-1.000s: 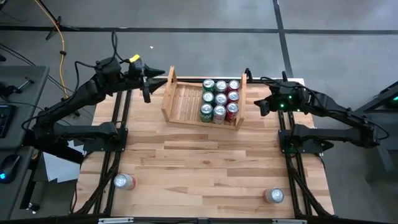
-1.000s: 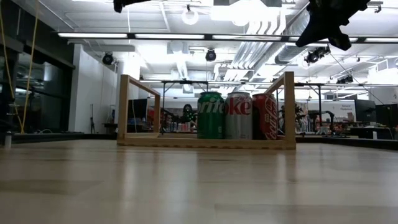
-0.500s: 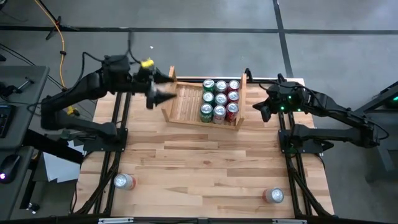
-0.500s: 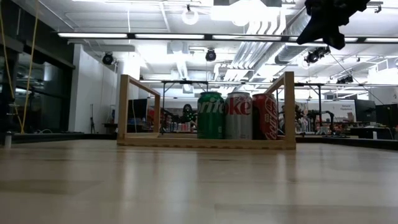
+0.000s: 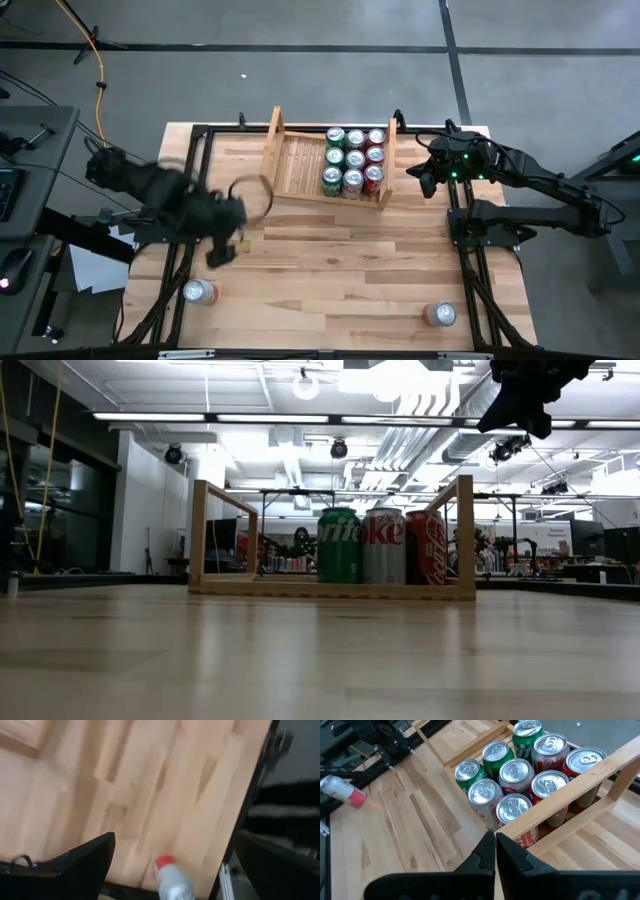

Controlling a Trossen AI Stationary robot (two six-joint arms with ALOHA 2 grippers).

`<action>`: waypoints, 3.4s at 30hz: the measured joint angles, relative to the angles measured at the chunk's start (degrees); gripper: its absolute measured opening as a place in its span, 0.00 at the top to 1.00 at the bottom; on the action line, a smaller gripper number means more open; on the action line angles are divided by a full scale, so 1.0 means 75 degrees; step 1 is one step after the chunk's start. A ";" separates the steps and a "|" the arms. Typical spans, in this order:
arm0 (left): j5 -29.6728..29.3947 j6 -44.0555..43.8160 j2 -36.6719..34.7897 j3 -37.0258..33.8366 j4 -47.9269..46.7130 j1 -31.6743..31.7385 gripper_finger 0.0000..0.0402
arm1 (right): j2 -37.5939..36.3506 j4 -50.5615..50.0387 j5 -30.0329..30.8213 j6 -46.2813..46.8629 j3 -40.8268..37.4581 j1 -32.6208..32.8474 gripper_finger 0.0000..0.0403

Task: Place canned beverage on shelf
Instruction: Put the left pink-white soda can on the shelf

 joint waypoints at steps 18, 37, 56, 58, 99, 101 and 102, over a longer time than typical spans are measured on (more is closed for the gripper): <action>0.0589 -0.1961 -0.0067 -0.3880 0.2001 -0.4405 0.01 | 0.0012 -0.0017 0.0681 0.0383 0.0000 -0.0001 1.00; 0.0384 -0.1861 -0.0180 -0.4793 0.2733 -0.4947 0.01 | 0.0012 -0.0022 0.0962 0.0431 0.0000 0.0000 1.00; 0.0044 -0.2902 -0.0901 -0.4768 0.2343 -0.3795 0.01 | 0.0012 -0.0023 0.1096 0.0411 0.0000 -0.0003 1.00; 0.0044 -0.3355 -0.0937 -0.4768 0.2238 -0.3407 0.01 | 0.0012 -0.0023 0.1096 0.0411 0.0000 -0.0003 1.00; 0.0432 -0.6924 -0.0740 -0.7568 0.5335 -0.1080 0.32 | 0.1003 0.0046 0.0712 0.0403 0.0000 -0.0003 1.00; 0.0452 -0.6732 -0.1026 -0.7327 0.5392 -0.0957 0.32 | 0.1003 0.0364 0.0241 0.0434 0.0000 0.0001 1.00; 0.0402 -0.6597 -0.1201 -0.7169 0.5375 -0.0857 0.32 | 0.1000 0.0588 -0.0076 0.0437 0.0000 0.0015 1.00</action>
